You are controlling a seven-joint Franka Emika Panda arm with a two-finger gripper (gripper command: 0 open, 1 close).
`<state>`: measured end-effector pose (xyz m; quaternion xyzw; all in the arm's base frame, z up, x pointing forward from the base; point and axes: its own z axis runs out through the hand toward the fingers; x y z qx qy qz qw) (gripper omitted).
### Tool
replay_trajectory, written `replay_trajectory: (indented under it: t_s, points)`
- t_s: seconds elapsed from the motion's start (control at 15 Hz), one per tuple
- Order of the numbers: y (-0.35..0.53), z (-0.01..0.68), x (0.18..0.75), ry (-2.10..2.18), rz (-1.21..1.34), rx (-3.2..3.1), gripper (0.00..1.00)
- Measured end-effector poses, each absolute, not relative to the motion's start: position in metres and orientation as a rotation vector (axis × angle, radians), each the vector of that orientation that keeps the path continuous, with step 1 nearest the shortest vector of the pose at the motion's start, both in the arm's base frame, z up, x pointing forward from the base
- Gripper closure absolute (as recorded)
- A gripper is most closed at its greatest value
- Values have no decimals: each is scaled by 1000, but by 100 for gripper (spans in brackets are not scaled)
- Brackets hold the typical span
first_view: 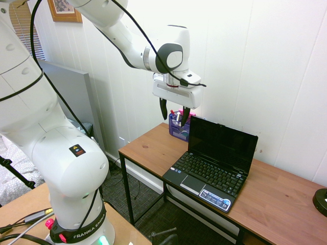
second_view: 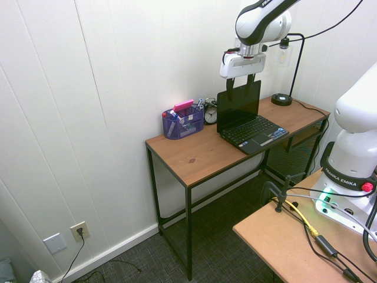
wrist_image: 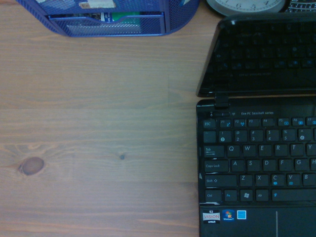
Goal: Close the laptop lid
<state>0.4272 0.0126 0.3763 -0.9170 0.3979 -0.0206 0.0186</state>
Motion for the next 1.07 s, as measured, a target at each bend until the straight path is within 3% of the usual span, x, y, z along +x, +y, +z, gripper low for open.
replay_trajectory:
  t_s: [0.6, 1.07]
  points:
    - [-46, 431, 465, 1444, -233, -2777, 0]
    - [-93, 397, 556, 1564, -323, -2696, 0]
